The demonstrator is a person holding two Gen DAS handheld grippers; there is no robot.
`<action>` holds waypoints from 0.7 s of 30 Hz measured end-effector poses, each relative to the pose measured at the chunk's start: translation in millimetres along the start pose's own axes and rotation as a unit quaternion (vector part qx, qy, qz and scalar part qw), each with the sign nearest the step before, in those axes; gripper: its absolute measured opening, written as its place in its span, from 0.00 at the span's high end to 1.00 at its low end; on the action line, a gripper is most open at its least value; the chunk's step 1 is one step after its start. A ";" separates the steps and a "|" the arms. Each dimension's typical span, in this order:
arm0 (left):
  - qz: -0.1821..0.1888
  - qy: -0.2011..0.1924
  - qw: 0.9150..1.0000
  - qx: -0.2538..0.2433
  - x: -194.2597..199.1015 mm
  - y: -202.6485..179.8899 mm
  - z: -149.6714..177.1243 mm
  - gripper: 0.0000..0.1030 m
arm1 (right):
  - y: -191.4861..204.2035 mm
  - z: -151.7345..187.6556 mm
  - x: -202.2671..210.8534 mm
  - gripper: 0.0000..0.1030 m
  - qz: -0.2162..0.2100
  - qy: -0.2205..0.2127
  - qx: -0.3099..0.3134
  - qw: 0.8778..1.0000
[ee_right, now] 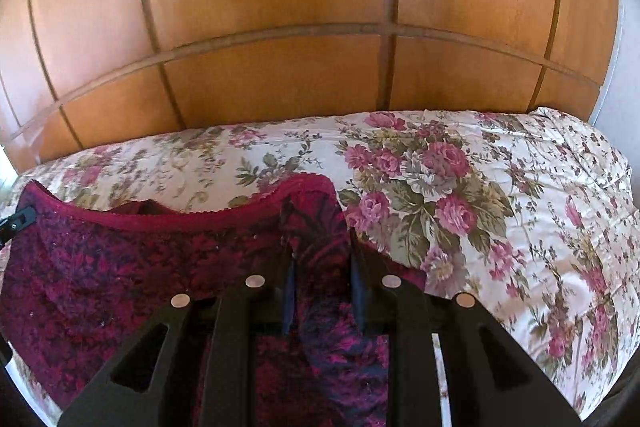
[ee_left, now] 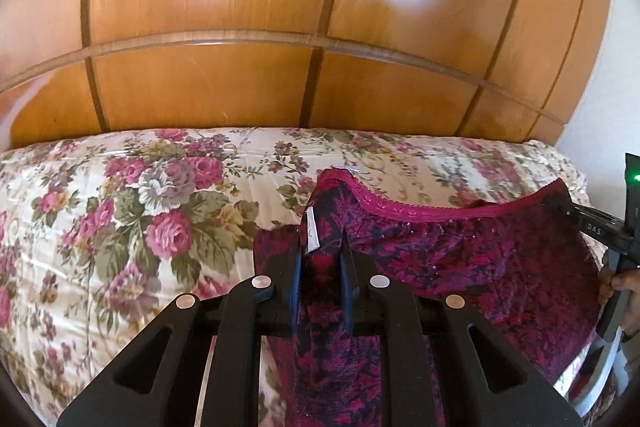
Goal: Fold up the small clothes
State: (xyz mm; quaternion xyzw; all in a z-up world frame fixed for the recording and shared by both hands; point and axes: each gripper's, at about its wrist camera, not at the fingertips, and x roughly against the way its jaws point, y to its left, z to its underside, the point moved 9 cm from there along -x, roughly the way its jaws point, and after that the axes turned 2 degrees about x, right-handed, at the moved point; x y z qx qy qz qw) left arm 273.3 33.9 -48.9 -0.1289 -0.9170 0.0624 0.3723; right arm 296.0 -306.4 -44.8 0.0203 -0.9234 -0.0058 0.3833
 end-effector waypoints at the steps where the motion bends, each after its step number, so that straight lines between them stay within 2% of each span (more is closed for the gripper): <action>1: -0.004 0.002 1.000 -0.002 -5.0 1.7 -2.1 0.86 | -0.4 -1.1 -4.3 0.80 0.002 0.001 0.000 1.000; 6: -0.026 0.015 1.000 -0.005 -33.6 6.8 -8.6 0.86 | -3.1 -9.4 -31.0 0.80 0.016 0.012 0.002 1.000; 11: -0.040 0.055 0.998 0.013 -69.8 16.5 0.7 0.86 | -3.6 -1.0 -67.7 0.80 0.033 0.051 0.013 0.998; 14: -0.052 0.068 0.996 0.005 -83.4 19.1 8.6 0.86 | -8.1 9.1 -84.1 0.76 0.029 0.078 0.001 0.997; 16: -0.054 0.072 0.996 0.005 -85.7 18.6 9.5 0.84 | -11.8 11.0 -88.2 0.69 0.028 0.087 -0.009 0.996; 17: -0.054 0.074 0.996 0.007 -85.5 19.3 9.4 0.80 | -14.5 11.4 -88.9 0.66 0.028 0.093 -0.016 0.995; 19: -0.053 0.072 0.996 0.024 -80.8 24.3 7.4 0.71 | -18.6 9.6 -85.2 0.52 0.028 0.093 -0.026 0.995; 21: -0.039 0.058 0.996 0.049 -67.5 27.7 6.3 0.60 | -20.9 9.5 -73.2 0.47 0.017 0.086 -0.035 0.996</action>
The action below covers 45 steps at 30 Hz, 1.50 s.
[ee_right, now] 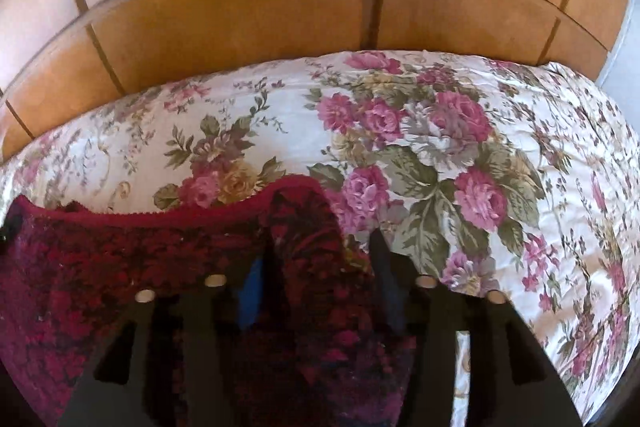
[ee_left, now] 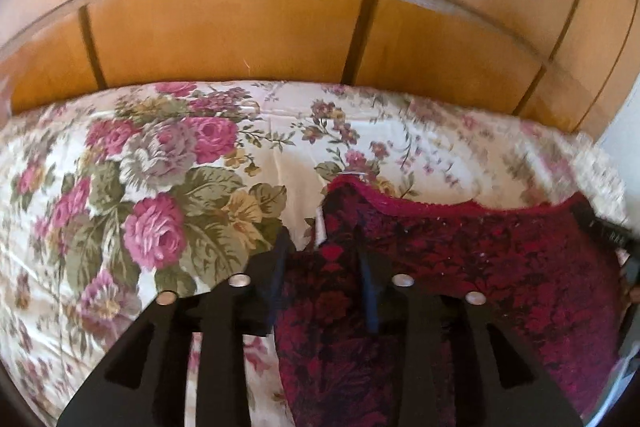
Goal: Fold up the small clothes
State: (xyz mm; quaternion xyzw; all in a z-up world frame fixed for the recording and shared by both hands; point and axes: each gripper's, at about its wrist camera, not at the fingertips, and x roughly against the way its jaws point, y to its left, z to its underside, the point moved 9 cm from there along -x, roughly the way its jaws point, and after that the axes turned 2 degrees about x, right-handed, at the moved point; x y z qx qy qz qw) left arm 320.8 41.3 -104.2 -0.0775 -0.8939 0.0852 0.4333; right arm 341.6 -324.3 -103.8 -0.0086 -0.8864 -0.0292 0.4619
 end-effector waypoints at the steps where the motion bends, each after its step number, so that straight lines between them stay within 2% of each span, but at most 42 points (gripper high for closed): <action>1: 0.000 -0.004 1.000 0.008 5.7 1.7 0.9 0.56 | -0.2 2.3 6.1 0.45 -0.006 -0.004 -0.002 1.000; 2: 0.006 -0.009 1.000 0.020 14.5 5.1 4.7 0.53 | -1.9 7.0 15.5 0.43 -0.014 -0.008 -0.004 1.000; 5: 0.040 -0.011 0.998 0.047 37.6 9.5 23.7 0.53 | -9.5 28.2 40.6 0.36 -0.042 -0.013 -0.014 0.999; 10: 0.104 0.001 0.993 0.051 78.1 7.0 84.6 0.53 | -25.2 81.1 81.7 0.30 -0.107 -0.012 -0.046 0.993; 12: 0.136 0.008 0.988 0.068 93.4 6.6 109.3 0.43 | -28.2 110.3 96.2 0.29 -0.140 0.000 -0.059 0.988; 15: 0.172 0.024 0.981 0.083 106.8 2.3 139.5 0.42 | -28.9 151.7 109.3 0.29 -0.151 0.019 -0.052 0.987; 17: 0.182 0.037 0.979 0.083 106.5 -2.8 155.1 0.43 | -27.2 176.6 111.9 0.28 -0.153 0.028 -0.054 0.986; 18: 0.184 0.046 0.979 0.081 104.3 -6.0 163.6 0.44 | -26.8 184.6 111.3 0.29 -0.154 0.033 -0.058 0.986; 19: 0.182 0.052 0.979 0.081 101.8 -8.4 170.9 0.46 | -25.4 190.9 109.4 0.34 -0.158 0.039 -0.063 0.985; 20: 0.182 0.053 0.978 0.082 101.0 -9.0 172.7 0.54 | -24.5 195.9 108.6 0.39 -0.155 0.039 -0.065 0.985; 21: 0.183 0.053 0.978 0.084 100.8 -10.4 172.0 0.63 | -22.8 197.8 109.7 0.48 -0.154 0.037 -0.063 0.985; 22: 0.184 0.052 0.978 0.087 102.1 -10.3 170.3 0.68 | -20.7 198.0 111.3 0.59 -0.151 0.035 -0.061 0.986; 24: 0.183 0.045 0.978 0.089 107.1 -7.6 166.5 0.84 | -18.1 195.3 120.9 0.73 -0.145 0.025 -0.054 0.988; 25: 0.181 0.039 0.979 0.086 111.6 -7.1 165.5 0.86 | -18.3 194.0 125.3 0.76 -0.147 0.022 -0.053 0.988; 30: 0.192 0.032 0.978 0.071 136.6 -7.2 170.0 0.89 | -12.6 199.7 154.8 0.78 -0.166 0.011 -0.046 0.985; 38: 0.195 0.058 0.976 0.071 176.4 -1.8 220.9 0.89 | -15.8 264.9 185.1 0.79 -0.174 0.052 -0.047 0.982; 40: 0.185 0.061 0.979 0.067 181.1 -0.9 230.0 0.88 | -16.4 274.6 187.4 0.79 -0.172 0.060 -0.045 0.982; 41: 0.171 0.059 0.982 0.062 180.7 0.9 229.6 0.84 | -15.6 276.5 188.4 0.78 -0.171 0.063 -0.044 0.982; 43: 0.145 0.043 0.987 0.050 184.5 4.4 222.8 0.77 | -16.2 269.0 191.5 0.59 -0.171 0.058 -0.047 0.982; 44: 0.138 0.032 0.989 0.046 186.3 6.1 216.5 0.63 | -17.9 262.0 192.0 0.52 -0.175 0.050 -0.049 0.982; 45: 0.129 0.015 0.990 0.046 188.9 9.0 207.1 0.43 | -19.8 251.6 197.0 0.38 -0.172 0.031 -0.050 0.983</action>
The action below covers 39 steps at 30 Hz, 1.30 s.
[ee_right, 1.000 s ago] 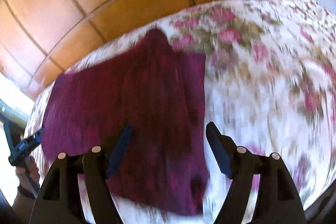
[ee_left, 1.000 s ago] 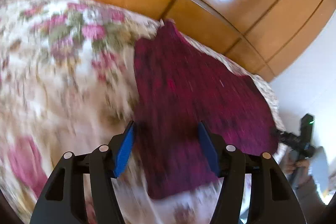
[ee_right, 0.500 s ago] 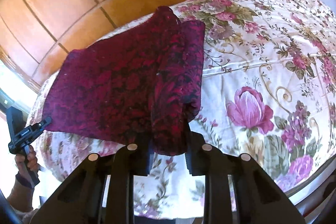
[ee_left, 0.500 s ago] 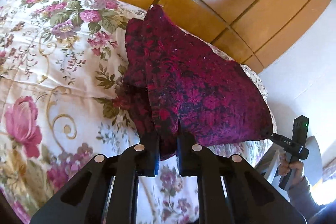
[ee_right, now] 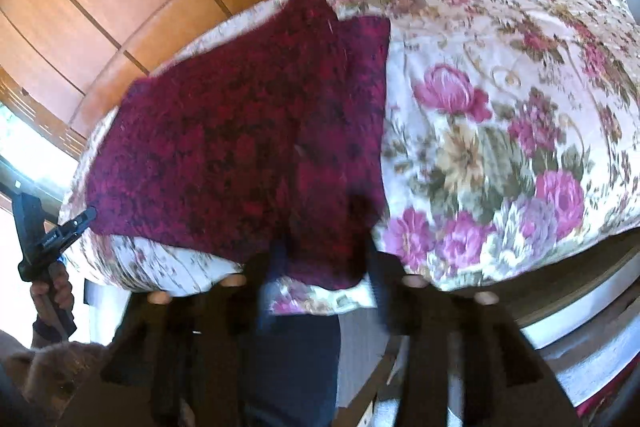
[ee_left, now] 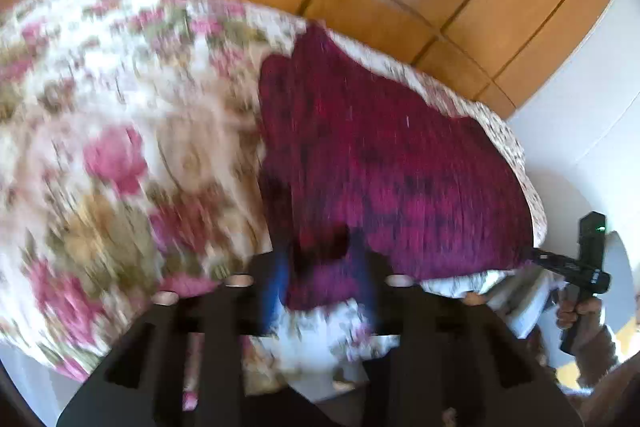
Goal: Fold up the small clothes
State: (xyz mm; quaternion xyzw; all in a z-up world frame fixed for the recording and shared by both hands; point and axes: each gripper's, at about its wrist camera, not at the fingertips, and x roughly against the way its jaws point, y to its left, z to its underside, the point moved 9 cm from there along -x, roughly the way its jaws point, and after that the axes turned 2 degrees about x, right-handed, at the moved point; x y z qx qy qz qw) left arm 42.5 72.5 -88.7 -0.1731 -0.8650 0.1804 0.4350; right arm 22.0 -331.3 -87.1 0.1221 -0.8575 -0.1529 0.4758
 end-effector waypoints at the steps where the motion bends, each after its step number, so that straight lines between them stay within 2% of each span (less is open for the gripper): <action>1: -0.007 -0.014 1.000 0.001 3.3 1.1 -6.5 0.37 | 1.9 -5.8 4.1 0.28 0.006 -0.013 0.004 1.000; 4: -0.024 -0.039 0.999 0.005 0.7 4.4 -30.5 0.35 | 7.2 -38.8 5.8 0.21 0.024 -0.048 0.015 0.998; 7: -0.049 -0.055 0.997 0.001 -10.3 6.5 -55.0 0.35 | 9.2 -66.7 -7.0 0.20 0.049 -0.058 0.024 0.997; 12: -0.084 -0.046 0.995 -0.018 -32.4 5.0 -87.0 0.35 | 5.5 -113.9 -42.9 0.21 0.082 -0.055 0.027 0.995; 16: -0.125 -0.037 0.989 -0.065 -47.9 -3.9 -99.7 0.40 | -2.3 -142.1 -68.2 0.25 0.102 -0.045 0.025 0.993; 18: -0.131 -0.035 0.988 -0.080 -53.1 -8.3 -101.2 0.40 | -3.5 -148.2 -75.8 0.29 0.107 -0.041 0.019 0.993; 21: -0.134 -0.031 0.986 -0.092 -62.7 -12.0 -104.3 0.40 | -2.9 -151.0 -85.0 0.41 0.115 -0.031 0.028 0.993; 23: -0.133 -0.027 0.986 -0.095 -67.1 -12.5 -104.8 0.47 | -2.2 -153.6 -88.9 0.53 0.123 -0.028 0.040 0.991; 25: -0.130 -0.021 0.987 -0.094 -71.4 -12.2 -104.2 0.47 | -0.1 -154.5 -92.3 0.69 0.120 -0.025 0.045 0.991; 31: -0.129 -0.017 0.987 -0.096 -78.8 -11.9 -104.1 0.47 | 2.3 -151.3 -102.1 0.71 0.144 -0.021 0.071 0.987; 32: -0.128 -0.017 0.987 -0.097 -79.1 -12.4 -104.2 0.55 | 1.8 -150.9 -102.7 0.71 0.146 -0.022 0.073 0.986; 33: -0.127 -0.012 0.987 -0.097 -81.1 -12.3 -103.7 0.58 | 1.7 -150.6 -103.0 0.72 0.147 -0.023 0.074 0.986; 37: -0.128 -0.011 0.987 -0.099 -83.6 -12.2 -103.6 0.60 | 1.7 -150.8 -102.6 0.73 0.150 -0.026 0.077 0.985; 38: -0.128 -0.011 0.987 -0.100 -83.8 -12.7 -103.5 0.65 | 2.2 -150.9 -102.1 0.74 0.151 -0.028 0.078 0.985; 39: -0.131 -0.010 0.986 -0.101 -84.1 -12.6 -103.4 0.65 | 2.7 -151.0 -101.7 0.74 0.152 -0.029 0.079 0.985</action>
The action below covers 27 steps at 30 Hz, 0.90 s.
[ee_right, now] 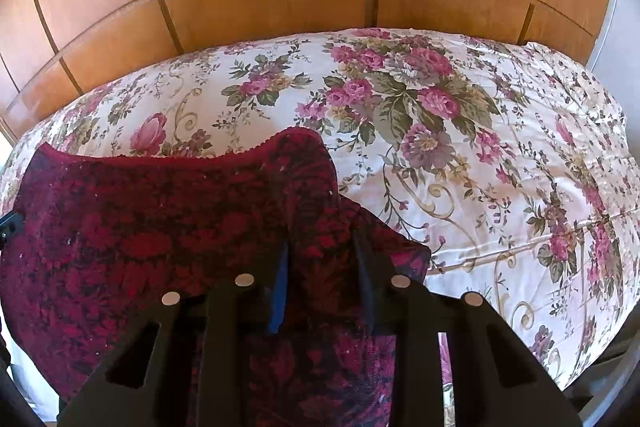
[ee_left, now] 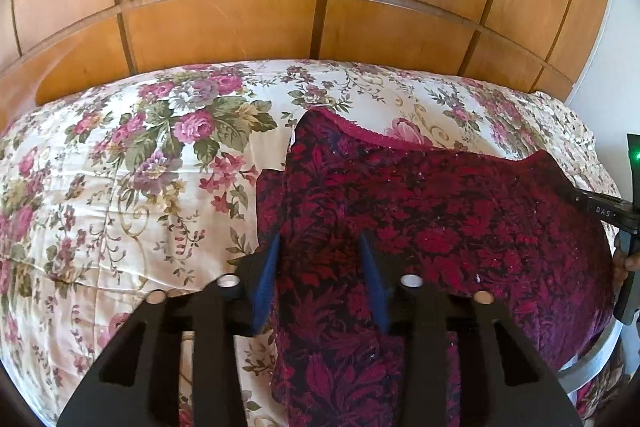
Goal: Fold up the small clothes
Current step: 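Press the folded bundle flat with both tools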
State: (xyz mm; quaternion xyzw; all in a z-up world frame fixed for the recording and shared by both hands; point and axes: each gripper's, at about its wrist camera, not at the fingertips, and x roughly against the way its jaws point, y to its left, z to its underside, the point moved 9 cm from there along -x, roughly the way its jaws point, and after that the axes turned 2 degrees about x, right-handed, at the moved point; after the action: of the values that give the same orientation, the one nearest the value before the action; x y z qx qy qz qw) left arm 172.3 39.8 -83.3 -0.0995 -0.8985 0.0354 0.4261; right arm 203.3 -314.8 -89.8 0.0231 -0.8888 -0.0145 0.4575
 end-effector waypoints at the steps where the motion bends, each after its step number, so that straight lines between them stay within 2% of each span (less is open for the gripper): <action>1: 0.000 0.000 1.000 0.001 0.0 0.0 0.0 0.65 | 0.1 -0.2 0.1 0.75 0.000 -0.001 0.001 1.000; 5: -0.004 0.000 1.000 -0.001 -0.3 0.8 -0.7 0.70 | 0.6 -2.0 3.1 0.78 0.004 -0.008 0.003 1.000; 9: -0.008 -0.001 1.000 -0.001 -1.4 2.2 -2.3 0.70 | 2.2 -5.4 9.0 0.82 0.013 -0.021 0.012 1.000; 11: -0.013 -0.002 1.000 -0.001 -2.1 2.8 -3.5 0.74 | 2.8 -7.3 12.3 0.83 0.016 -0.027 0.013 0.999; 16: -0.015 0.000 1.000 0.006 -6.1 4.9 -5.1 0.74 | 0.2 -11.1 16.0 0.84 0.031 -0.037 0.014 0.999; 23: -0.011 0.019 0.999 0.024 -28.0 7.4 -4.5 0.74 | -15.4 -1.6 -19.1 0.85 0.089 -0.014 0.012 0.996; 26: -0.009 0.025 0.999 0.033 -38.8 8.3 -5.4 0.74 | -25.0 1.3 -35.2 0.84 0.094 -0.008 -0.008 0.996; 27: -0.014 0.025 0.999 0.032 -44.1 9.3 -5.7 0.71 | -27.5 0.7 -38.1 0.83 0.091 -0.006 -0.015 0.996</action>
State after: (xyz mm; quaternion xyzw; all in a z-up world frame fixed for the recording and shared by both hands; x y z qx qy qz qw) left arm 205.3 39.6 -114.5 -0.0741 -0.8872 0.0561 0.4519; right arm 225.6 -340.2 -122.4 -0.0648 -0.8899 0.0134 0.4514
